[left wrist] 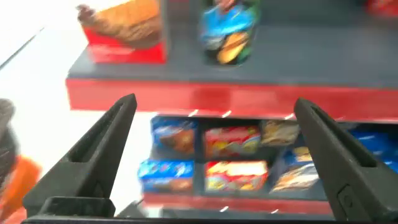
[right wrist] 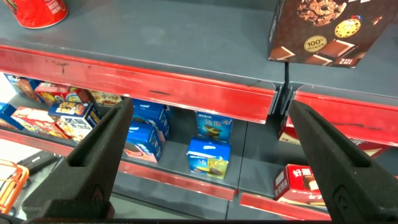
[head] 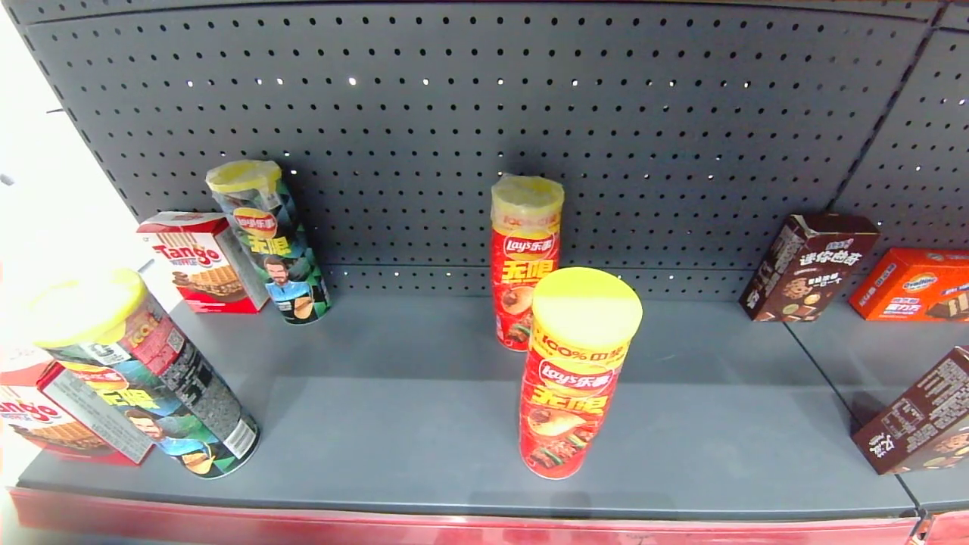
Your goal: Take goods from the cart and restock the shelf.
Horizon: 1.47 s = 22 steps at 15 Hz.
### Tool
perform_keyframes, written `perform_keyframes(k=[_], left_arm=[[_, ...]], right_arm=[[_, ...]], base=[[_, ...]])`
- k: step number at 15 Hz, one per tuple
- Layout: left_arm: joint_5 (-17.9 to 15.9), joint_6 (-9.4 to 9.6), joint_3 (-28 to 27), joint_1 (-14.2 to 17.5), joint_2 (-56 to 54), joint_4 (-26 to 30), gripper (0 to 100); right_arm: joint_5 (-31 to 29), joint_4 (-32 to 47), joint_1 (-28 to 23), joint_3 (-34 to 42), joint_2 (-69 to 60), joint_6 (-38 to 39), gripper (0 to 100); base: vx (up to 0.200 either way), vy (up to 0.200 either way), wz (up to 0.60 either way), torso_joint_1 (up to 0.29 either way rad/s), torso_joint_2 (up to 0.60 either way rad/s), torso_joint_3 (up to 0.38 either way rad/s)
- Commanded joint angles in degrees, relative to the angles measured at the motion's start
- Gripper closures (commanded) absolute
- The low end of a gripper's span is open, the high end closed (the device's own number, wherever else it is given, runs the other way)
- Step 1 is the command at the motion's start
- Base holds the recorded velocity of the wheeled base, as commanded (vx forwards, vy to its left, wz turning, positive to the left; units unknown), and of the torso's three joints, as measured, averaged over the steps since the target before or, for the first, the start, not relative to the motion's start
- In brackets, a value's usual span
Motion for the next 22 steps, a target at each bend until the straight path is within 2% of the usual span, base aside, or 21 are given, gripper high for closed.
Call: perform_keyframes(k=[1,2,3,4,5,6,10,11,12,13,14,15,16,19,22], left_arm=[[-0.3,1.14,-1.0,-0.1,0.4,0.6,0],[-0.3,1.14,-1.0,-0.1,0.4,0.6,0],[-3.7,1.93,0.1,-0.2,0.4,0.0,0],[-5.7,2.72,0.6,-0.2,0.4,-0.6,0],[-11.2,4.22,1.0,-0.2,0.4,-1.9,0],[-12.6,4.66,1.0,-0.2,0.4,-1.8,0],[-12.3,4.48,1.0,-0.2,0.4,-1.8,0],[-12.3,4.48,1.0,-0.3,0.4,-1.7,0],[-12.3,4.48,1.0,-0.2,0.4,-1.7,0],[-12.3,4.48,1.0,-0.3,0.4,-1.7,0],[-12.3,4.48,1.0,-0.3,0.4,-1.7,0],[-12.3,4.48,1.0,-0.3,0.4,-1.7,0],[-12.3,4.48,1.0,-0.2,0.4,-1.8,0],[-12.3,4.48,1.0,-0.3,0.4,-1.7,0],[-12.3,4.48,0.9,-0.3,0.4,-1.6,0]], right_arm=[[0.0,0.0,0.0,0.0,0.1,0.0,0],[0.0,0.0,0.0,0.0,0.1,0.0,0],[0.0,0.0,0.0,0.0,0.1,0.0,0],[0.1,0.0,0.0,0.0,0.1,0.0,0],[0.4,0.0,0.0,0.0,0.1,0.0,0],[0.4,0.0,0.0,0.0,0.1,0.0,0],[-0.7,-0.2,-1.1,0.0,0.0,-0.5,0],[-2.2,-1.8,-1.5,-3.8,2.0,-0.1,0],[-2.7,-2.9,-1.0,-16.3,15.6,4.0,0],[-2.2,-3.8,-0.6,-18.7,21.2,6.3,0],[-0.2,-7.1,1.0,-23.3,26.6,5.2,0],[0.4,-7.6,1.6,-24.2,28.9,4.4,0],[1.3,-10.3,4.1,-26.9,35.6,2.6,0],[1.3,-19.1,13.3,-28.6,46.8,2.0,0],[1.6,-19.2,17.5,-33.6,54.7,-3.9,0]], base=[[0.0,0.0,0.0,0.0,0.0,0.0],[0.0,0.0,0.0,0.0,0.0,0.0],[0.0,0.0,0.0,0.0,0.0,0.0],[0.0,0.0,0.0,0.0,0.0,0.0],[0.0,0.0,0.0,0.0,0.0,0.0],[0.0,0.0,0.0,0.0,0.0,0.0],[0.0,0.0,0.0,0.0,0.0,0.0],[0.0,0.0,0.0,0.0,0.0,0.0],[0.0,0.0,0.0,0.0,0.0,0.0],[0.0,0.0,0.0,0.0,0.0,0.0],[0.0,0.0,0.0,0.0,0.0,0.0],[0.0,0.0,0.0,0.0,0.0,0.0],[0.0,0.0,0.0,0.0,0.0,0.0],[0.0,0.0,0.0,0.0,0.0,0.0],[0.0,0.0,0.0,0.0,0.0,0.0]])
